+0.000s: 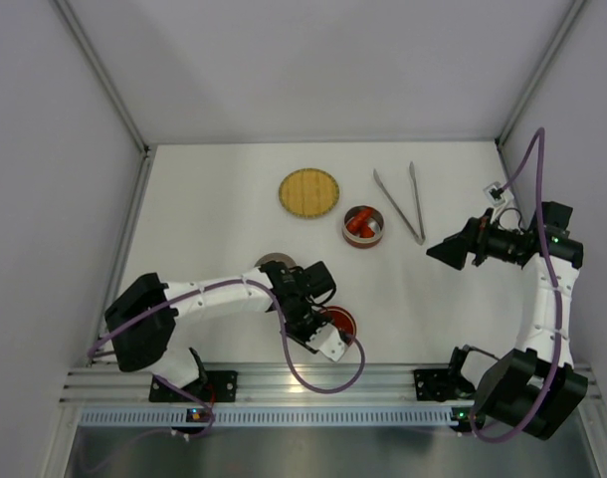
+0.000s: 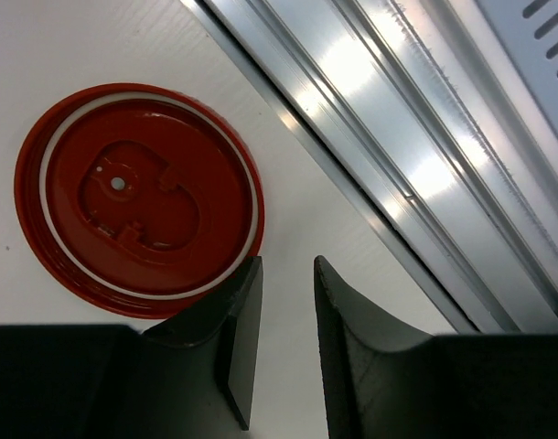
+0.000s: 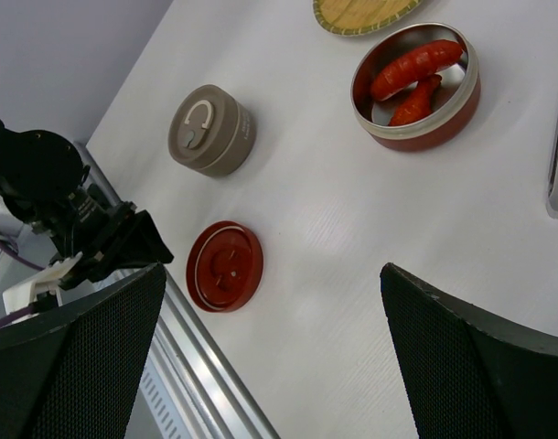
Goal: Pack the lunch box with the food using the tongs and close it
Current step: Pick up the box lid from the center of the board.
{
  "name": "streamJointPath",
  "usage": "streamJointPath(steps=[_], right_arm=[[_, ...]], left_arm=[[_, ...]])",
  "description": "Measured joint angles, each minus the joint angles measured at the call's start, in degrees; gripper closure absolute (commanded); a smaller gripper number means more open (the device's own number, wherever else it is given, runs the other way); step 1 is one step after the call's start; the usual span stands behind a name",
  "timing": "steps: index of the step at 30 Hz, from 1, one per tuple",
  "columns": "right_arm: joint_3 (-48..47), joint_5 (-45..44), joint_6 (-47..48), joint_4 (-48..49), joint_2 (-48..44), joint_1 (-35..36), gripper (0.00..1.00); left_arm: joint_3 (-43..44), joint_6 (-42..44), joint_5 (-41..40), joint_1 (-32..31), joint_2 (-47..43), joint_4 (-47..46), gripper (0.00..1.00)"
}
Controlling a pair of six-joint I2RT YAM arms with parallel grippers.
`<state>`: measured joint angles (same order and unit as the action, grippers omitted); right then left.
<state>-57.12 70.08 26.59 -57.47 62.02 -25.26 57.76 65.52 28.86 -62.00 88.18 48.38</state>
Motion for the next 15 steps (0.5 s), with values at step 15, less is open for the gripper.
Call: streamJointPath(steps=[15], right_arm=[[0.0,0.0,0.0,0.0,0.0,0.0,0.01]], left_arm=[[-0.5,-2.2,-1.4,-1.5,2.9,-7.1,0.65]])
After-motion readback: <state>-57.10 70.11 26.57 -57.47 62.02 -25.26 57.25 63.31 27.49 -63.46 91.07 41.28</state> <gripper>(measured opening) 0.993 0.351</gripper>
